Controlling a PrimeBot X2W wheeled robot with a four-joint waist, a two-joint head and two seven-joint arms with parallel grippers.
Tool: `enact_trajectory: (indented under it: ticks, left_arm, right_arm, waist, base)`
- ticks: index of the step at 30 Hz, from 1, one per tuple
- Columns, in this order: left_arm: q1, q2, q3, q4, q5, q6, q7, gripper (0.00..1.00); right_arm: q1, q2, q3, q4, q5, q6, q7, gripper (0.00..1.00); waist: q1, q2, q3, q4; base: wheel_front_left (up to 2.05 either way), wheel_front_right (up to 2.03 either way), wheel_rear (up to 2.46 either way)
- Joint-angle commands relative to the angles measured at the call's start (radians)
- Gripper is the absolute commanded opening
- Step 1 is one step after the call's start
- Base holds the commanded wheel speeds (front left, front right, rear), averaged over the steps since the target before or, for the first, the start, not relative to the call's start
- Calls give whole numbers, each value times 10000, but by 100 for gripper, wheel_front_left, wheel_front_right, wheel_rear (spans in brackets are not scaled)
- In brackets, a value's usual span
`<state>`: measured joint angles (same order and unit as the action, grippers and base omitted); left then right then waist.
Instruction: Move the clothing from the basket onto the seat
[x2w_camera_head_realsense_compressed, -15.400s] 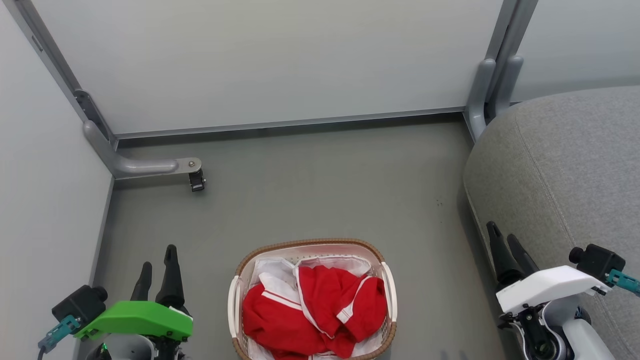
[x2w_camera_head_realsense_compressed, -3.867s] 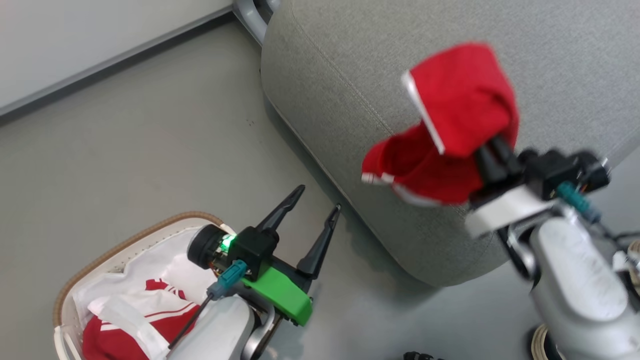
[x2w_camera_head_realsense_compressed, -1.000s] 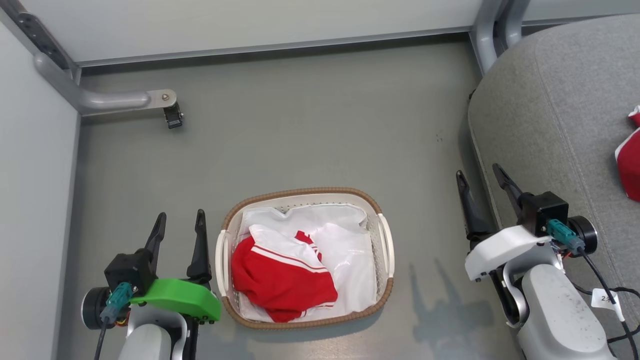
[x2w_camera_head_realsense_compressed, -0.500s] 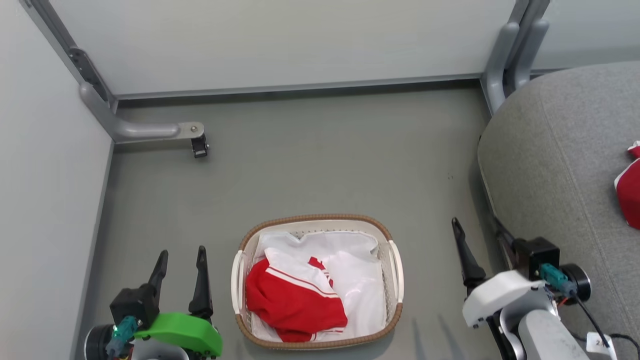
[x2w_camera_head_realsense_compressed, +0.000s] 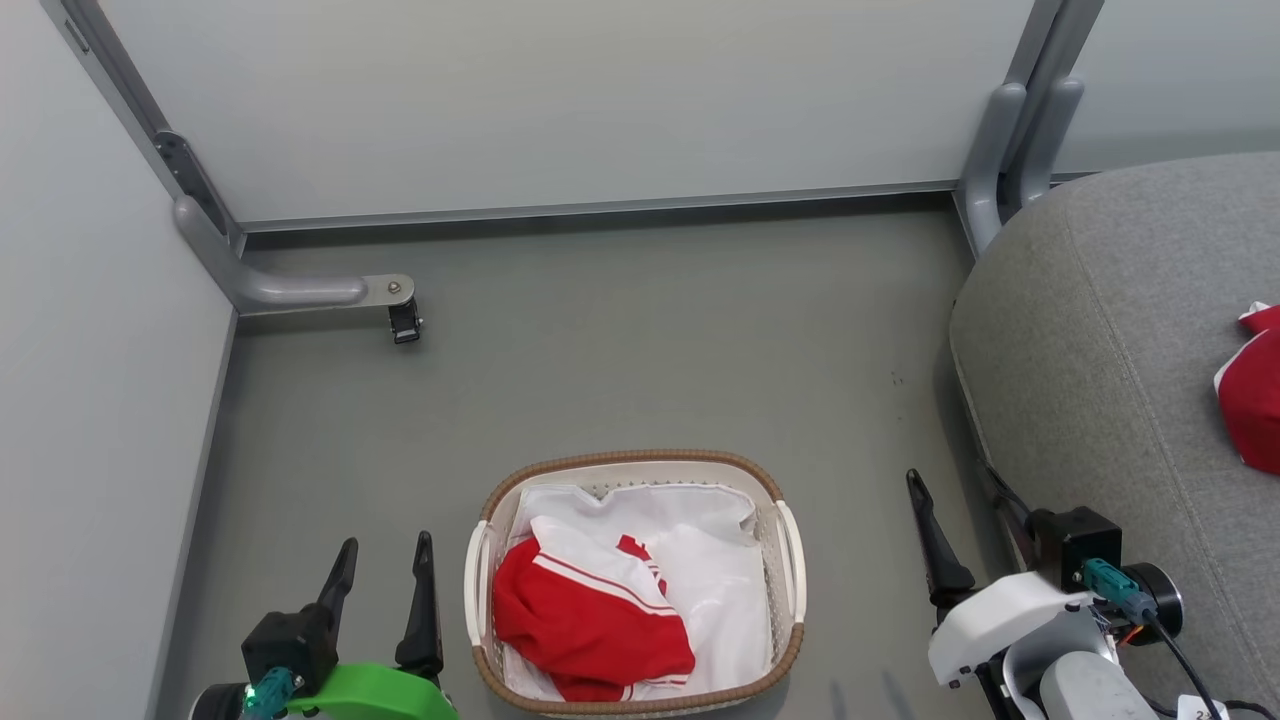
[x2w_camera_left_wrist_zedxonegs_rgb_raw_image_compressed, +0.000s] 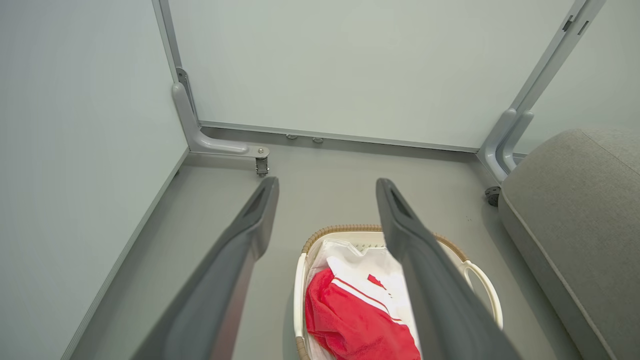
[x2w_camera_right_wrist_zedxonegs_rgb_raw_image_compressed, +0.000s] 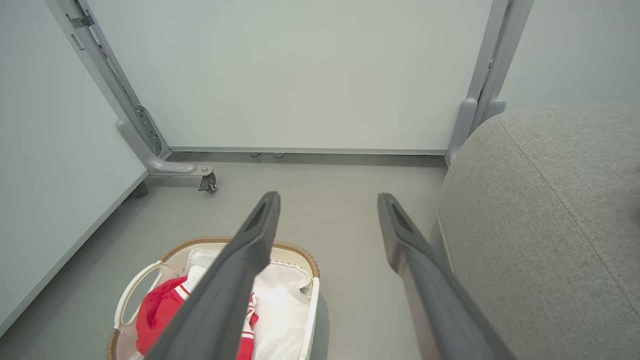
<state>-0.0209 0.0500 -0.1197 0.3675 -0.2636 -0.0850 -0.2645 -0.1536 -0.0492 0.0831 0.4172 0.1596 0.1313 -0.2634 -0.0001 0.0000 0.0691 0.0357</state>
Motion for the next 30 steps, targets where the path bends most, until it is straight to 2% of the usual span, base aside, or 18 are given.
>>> enact_trajectory:
  ticks: [1, 8, 16, 22, 30]
  left_arm:
    - [-7, 15, -19, 7, -110, -36, 2, 100]
    - [-328, 15, -283, 203, -135, -50, 2, 100]
    - [-1259, 18, -713, 839, -66, -54, 2, 100]
    - [-2173, 21, -1058, 1711, -62, 13, -1, 100]
    - [-3669, 28, -1554, 3560, 234, 140, -1, 100]
  right_arm:
    - [21, -40, -5, -28, 51, -10, -20, 100]
    - [-310, -41, 79, -158, 73, -10, -20, 100]
    - [-1103, -38, 287, -708, 110, -10, -20, 100]
    - [-1656, -37, 420, -1082, 267, -12, -20, 100]
    - [-2255, -35, 481, -1385, 320, -10, -20, 100]
  waist:
    - [1, 0, 33, -3]
    - [1, 0, 456, -114]
    - [1, 0, 1998, -552]
    - [1, 0, 3126, -960]
    - [1, 0, 4511, -1379]
  base:
    - [0, 0, 0]
    - [0, 0, 0]
    - [0, 0, 0]
    - [0, 0, 0]
    - [0, 0, 0]
